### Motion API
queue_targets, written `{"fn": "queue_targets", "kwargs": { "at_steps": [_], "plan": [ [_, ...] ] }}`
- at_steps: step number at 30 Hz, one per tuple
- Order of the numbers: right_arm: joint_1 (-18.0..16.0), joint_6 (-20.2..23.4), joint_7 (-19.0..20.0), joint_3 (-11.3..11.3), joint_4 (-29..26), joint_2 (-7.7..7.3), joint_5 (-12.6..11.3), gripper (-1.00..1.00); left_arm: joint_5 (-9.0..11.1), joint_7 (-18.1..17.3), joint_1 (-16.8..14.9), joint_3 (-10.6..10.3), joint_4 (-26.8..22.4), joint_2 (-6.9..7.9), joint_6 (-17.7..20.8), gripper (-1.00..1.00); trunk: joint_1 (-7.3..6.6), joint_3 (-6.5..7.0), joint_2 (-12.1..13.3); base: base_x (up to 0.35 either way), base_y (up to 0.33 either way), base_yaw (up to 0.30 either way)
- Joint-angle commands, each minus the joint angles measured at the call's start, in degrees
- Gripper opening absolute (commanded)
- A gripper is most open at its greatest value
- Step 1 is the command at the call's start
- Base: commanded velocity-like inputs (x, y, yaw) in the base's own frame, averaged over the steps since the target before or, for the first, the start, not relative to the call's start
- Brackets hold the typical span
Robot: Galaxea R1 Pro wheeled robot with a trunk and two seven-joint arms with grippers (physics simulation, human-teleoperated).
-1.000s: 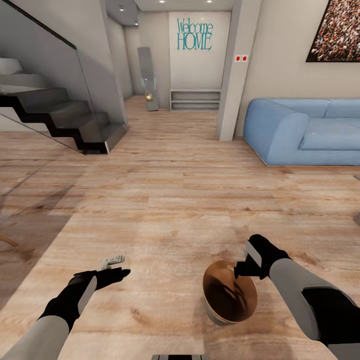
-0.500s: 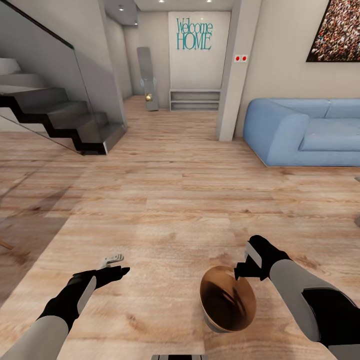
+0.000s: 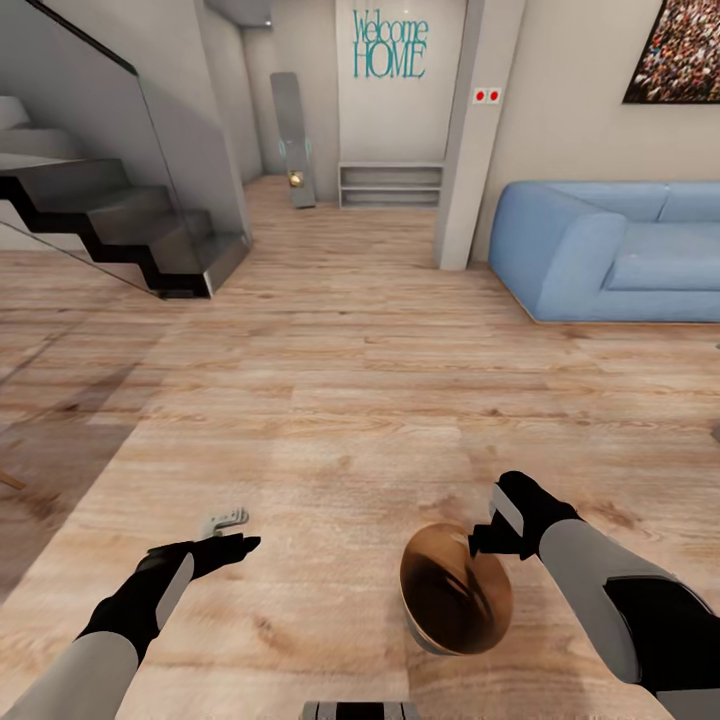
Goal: Put the three can of soda from the living room inside the tash can in the kitchen.
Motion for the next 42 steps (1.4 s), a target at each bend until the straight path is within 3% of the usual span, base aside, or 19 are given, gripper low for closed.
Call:
{"fn": "queue_targets", "kwargs": {
  "at_steps": [1,3,26,42],
  "plan": [
    [0.01,-0.02,0.00,0.00,0.02,0.00,0.01,1.00,0.01,0.00,0.00,0.00,0.00,-0.01,0.00,1.00,0.02,-0.23,-0.02,0.000,0.000,0.000],
    [0.03,-0.08,0.00,0.00,0.04,0.00,0.01,1.00,-0.01,0.04,0.00,0.00,0.06,-0.02,0.01,1.00,0.07,-0.67,-0.04,0.000,0.000,0.000],
    [0.83,-0.95,0.00,0.00,-0.02,0.00,0.01,1.00,-0.06,0.10,0.00,0.00,-0.46,-0.09,-0.14,1.00,0.07,-0.67,-0.04,-0.045,0.000,0.000],
    [0.92,-1.22,-0.06,0.00,0.01,-0.02,0.01,1.00,0.02,-0.04,0.00,0.08,-0.41,0.00,-2.02,1.00,0.07,-0.67,-0.04,0.063,-0.040,0.000]
  ]
}}
